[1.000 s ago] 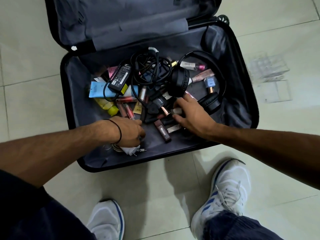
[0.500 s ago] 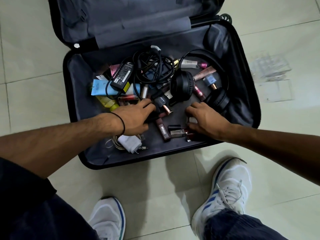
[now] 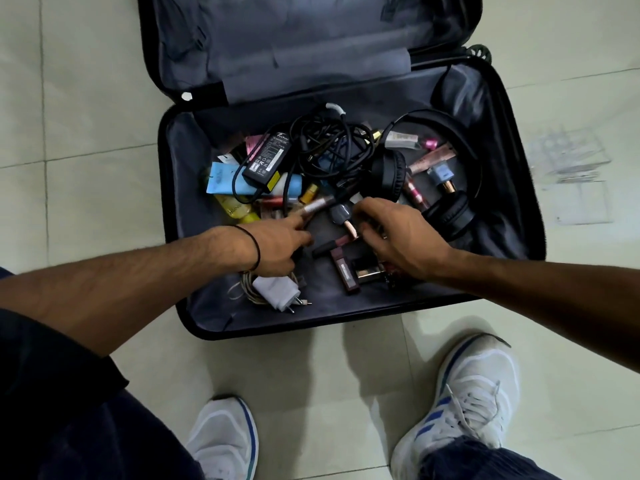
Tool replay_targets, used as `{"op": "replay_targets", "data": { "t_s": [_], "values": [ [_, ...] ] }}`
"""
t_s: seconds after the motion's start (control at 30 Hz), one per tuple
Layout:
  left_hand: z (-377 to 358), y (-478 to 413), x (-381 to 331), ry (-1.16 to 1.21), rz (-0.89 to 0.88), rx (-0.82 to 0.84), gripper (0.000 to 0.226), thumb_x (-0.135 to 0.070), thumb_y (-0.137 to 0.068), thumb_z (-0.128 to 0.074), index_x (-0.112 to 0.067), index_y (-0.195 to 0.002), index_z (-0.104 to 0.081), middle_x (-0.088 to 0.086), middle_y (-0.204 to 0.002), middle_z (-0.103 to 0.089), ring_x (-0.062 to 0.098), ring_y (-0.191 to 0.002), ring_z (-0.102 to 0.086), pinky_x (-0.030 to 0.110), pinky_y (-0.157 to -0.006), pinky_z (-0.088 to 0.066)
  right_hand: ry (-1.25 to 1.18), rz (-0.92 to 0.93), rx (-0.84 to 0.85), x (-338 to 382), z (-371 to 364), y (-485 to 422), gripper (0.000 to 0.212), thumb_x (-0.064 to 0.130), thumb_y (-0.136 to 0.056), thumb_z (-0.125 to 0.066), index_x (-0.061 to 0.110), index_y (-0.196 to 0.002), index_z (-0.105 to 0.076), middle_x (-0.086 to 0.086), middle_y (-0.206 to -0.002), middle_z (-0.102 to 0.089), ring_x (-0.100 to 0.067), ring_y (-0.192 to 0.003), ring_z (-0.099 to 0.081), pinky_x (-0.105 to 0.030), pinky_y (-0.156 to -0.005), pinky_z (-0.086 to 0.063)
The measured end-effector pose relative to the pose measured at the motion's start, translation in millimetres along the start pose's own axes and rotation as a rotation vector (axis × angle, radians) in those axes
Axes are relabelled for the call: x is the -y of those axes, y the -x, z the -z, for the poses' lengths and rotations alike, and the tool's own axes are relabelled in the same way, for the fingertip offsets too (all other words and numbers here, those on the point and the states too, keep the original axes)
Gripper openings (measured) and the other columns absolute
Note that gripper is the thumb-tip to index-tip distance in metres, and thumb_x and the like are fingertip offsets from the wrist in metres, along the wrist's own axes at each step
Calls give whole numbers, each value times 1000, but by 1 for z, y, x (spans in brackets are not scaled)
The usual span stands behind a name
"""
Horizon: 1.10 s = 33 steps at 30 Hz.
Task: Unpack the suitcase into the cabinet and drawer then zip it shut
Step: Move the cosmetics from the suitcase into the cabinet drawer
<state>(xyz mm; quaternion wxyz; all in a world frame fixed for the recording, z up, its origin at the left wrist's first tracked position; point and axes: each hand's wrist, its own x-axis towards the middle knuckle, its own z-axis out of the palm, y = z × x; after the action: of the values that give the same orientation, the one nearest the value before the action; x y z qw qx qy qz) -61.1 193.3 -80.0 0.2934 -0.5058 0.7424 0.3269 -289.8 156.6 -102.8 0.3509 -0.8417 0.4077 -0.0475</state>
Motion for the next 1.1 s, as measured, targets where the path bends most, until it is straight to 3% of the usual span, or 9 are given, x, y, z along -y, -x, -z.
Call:
{"op": "replay_targets", "data": {
  "t_s": [0.13, 0.23, 0.37, 0.47, 0.57, 0.7, 0.87, 0.97, 1.1],
  "values": [
    [-9, 11, 0, 50, -80, 133, 66, -12, -91, -49, -27, -151, -26, 5, -161, 0, 29, -138, -36, 29, -100, -43, -6, 65, 56, 11, -1, -26, 36, 10, -94, -49, 15, -130, -52, -3, -117, -59, -20, -100, -59, -33, -85, -48],
    [-7, 18, 0, 88, -126, 147, 68, -9, -93, -45, -29, -153, -21, -1, -163, 16, 25, -144, -27, 21, -93, -37, 23, 7, 129, 14, -13, -48, 53, 7, -92, -52, 9, -144, -44, -15, -132, -53, -32, -120, -54, -37, -100, -41],
    [-6, 22, 4, 40, -128, 108, 49, -16, -94, -49, -14, -142, -40, 4, -162, -1, 29, -138, -36, 36, -105, -40, 199, 65, 185, 14, -26, -64, 50, 14, -92, -60, 10, -140, -50, -16, -139, -52, -37, -127, -47, -41, -109, -34],
    [-4, 25, 9, -32, -100, 87, 37, -22, -94, -50, -13, -130, -49, 2, -153, -22, 31, -113, -53, 42, -90, -47, 311, 99, 177, 14, -29, -64, 38, 17, -95, -59, 13, -133, -54, -11, -140, -50, -38, -124, -45, -47, -105, -41],
    [0, 27, 8, -20, -71, 63, 34, -26, -97, -46, -16, -129, -52, -4, -148, -32, 26, -111, -54, 35, -78, -44, 371, 147, 159, 11, -31, -57, 35, 18, -93, -60, 9, -127, -56, -12, -130, -54, -35, -115, -48, -45, -96, -44],
    [2, 23, 10, 131, -52, -95, 24, -23, -94, -48, -16, -113, -61, 0, -123, -55, 24, -107, -57, 34, -79, -48, -121, -105, 209, 17, -20, -43, 5, 19, -98, -58, 17, -103, -59, 2, -90, -62, -21, -86, -60, -24, -68, -41],
    [11, 14, 7, 543, 156, -263, 19, -15, -91, -54, -19, -104, -69, -2, -100, -63, 17, -92, -58, 25, -72, -42, -975, -333, 301, 19, -14, -33, 31, -2, -99, -53, 10, -128, -51, -24, -103, -72, -21, -85, -72, -30, -71, -57],
    [14, 8, 8, 633, 267, -286, 15, -14, -91, -56, -13, -95, -70, 0, -97, -66, 20, -91, -61, 27, -71, -46, -1162, -359, 346, 19, -12, -31, 47, -5, -97, -54, 18, -138, -47, -28, -104, -69, -27, -86, -71, -35, -73, -58],
    [11, 7, 12, 529, 447, -176, 15, -13, -92, -53, -10, -79, -59, 9, -81, -63, 28, -82, -64, 35, -70, -55, -1256, -432, 346, 20, -6, -28, 43, -7, -96, -52, 13, -134, -48, -24, -98, -68, -30, -83, -70, -37, -76, -60]
  ]
}}
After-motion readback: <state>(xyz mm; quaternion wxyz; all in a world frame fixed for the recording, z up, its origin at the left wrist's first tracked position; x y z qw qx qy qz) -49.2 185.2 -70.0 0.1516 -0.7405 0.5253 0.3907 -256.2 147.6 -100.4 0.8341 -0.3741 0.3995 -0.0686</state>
